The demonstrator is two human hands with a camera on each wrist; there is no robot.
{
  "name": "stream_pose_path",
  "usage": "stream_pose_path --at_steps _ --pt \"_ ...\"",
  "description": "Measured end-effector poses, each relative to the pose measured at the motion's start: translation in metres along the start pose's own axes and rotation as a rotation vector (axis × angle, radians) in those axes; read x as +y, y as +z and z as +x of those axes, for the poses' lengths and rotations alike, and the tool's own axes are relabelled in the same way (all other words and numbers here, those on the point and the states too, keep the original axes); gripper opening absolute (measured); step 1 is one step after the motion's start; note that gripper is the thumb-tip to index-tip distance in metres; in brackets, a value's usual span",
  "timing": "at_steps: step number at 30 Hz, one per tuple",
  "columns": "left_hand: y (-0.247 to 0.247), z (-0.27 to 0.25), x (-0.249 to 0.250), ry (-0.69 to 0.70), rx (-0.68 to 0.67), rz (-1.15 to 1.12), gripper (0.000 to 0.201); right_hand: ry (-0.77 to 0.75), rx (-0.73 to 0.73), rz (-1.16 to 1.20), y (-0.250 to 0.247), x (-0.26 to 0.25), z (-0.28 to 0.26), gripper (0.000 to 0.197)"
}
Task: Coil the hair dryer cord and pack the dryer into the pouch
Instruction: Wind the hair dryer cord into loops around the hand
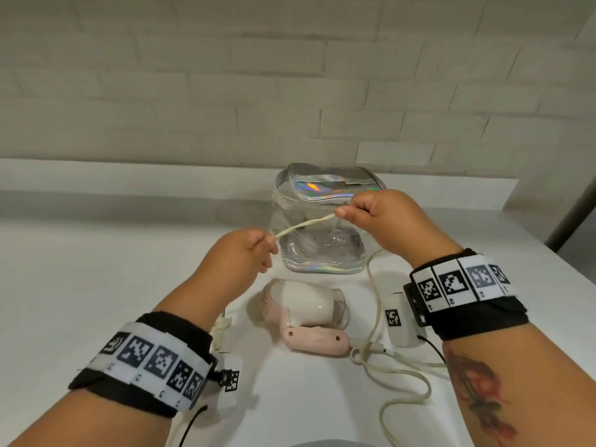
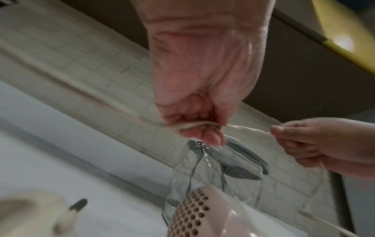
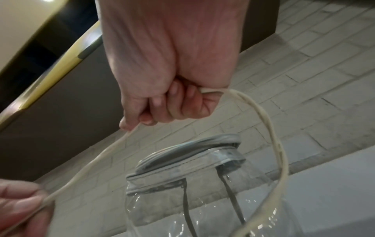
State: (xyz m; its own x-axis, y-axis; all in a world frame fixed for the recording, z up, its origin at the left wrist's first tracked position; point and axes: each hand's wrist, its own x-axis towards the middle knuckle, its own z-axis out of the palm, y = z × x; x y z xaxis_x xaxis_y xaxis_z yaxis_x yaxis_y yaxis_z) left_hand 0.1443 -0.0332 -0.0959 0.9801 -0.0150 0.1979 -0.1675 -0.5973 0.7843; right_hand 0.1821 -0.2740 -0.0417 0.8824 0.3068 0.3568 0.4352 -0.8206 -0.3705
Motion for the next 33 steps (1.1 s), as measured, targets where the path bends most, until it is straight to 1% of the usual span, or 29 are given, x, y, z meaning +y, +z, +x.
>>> stream_pose_path --at_steps 2,3,4,5,7,9,10,12,14,17,20,22,25,27,30,32,33 --pt "0.005 -0.002 0.008 0.120 -0.038 0.187 0.015 -0.032 -0.045 -0.062 -0.002 -0.008 0.001 0.044" --pt "0.007 -0.004 0.015 0.199 -0.043 0.247 0.018 -0.062 -0.073 -0.092 -0.002 -0.013 0.002 0.042" --pt "0.011 -0.004 0.023 0.274 -0.051 0.258 0.025 -0.100 -0.099 -0.120 -0.002 -0.020 0.002 0.040" --pt "0.014 -0.004 0.030 0.323 -0.056 0.251 0.027 -0.144 -0.123 -0.142 0.001 -0.027 0.003 0.038" --pt "0.018 -0.004 0.043 0.367 -0.043 0.224 0.014 -0.211 -0.152 -0.148 0.006 -0.038 0.005 0.030" --pt "0.018 -0.001 0.047 0.335 -0.017 0.163 0.004 -0.221 -0.146 -0.095 0.009 -0.042 0.007 0.025" --pt "0.017 0.000 0.046 0.311 -0.014 0.124 0.003 -0.222 -0.133 -0.060 0.010 -0.041 0.008 0.027" --pt "0.013 0.001 0.043 0.306 -0.011 0.099 0.016 -0.232 -0.120 -0.002 0.012 -0.038 0.007 0.036" --pt "0.008 -0.001 0.038 0.292 0.020 0.060 0.022 -0.211 -0.104 0.085 0.011 -0.033 0.004 0.041" --pt "-0.003 0.000 0.025 0.226 0.150 -0.032 0.024 -0.127 -0.039 0.193 0.009 -0.023 0.000 0.046" --pt "-0.009 0.000 0.013 0.148 0.226 -0.097 0.026 -0.070 0.004 0.151 0.005 -0.018 0.001 0.050" --pt "-0.009 -0.001 0.009 0.105 0.244 -0.132 0.026 -0.050 0.025 0.079 0.002 -0.018 0.004 0.052" --pt "-0.008 0.000 0.002 0.074 0.253 -0.120 0.027 -0.043 0.063 0.021 0.002 -0.015 0.008 0.052" --pt "-0.009 -0.001 -0.005 0.035 0.247 -0.105 0.027 -0.012 0.091 0.002 0.000 -0.010 0.009 0.051" --pt "-0.009 -0.001 -0.015 -0.047 0.133 -0.042 0.027 0.026 0.095 -0.060 -0.004 -0.007 0.008 0.048" --pt "-0.006 0.001 -0.018 -0.074 0.045 0.069 0.025 -0.007 0.060 -0.099 -0.006 -0.011 0.007 0.046" --pt "-0.003 0.002 -0.015 -0.059 0.024 0.165 0.022 -0.035 0.035 -0.123 -0.006 -0.015 0.007 0.046"
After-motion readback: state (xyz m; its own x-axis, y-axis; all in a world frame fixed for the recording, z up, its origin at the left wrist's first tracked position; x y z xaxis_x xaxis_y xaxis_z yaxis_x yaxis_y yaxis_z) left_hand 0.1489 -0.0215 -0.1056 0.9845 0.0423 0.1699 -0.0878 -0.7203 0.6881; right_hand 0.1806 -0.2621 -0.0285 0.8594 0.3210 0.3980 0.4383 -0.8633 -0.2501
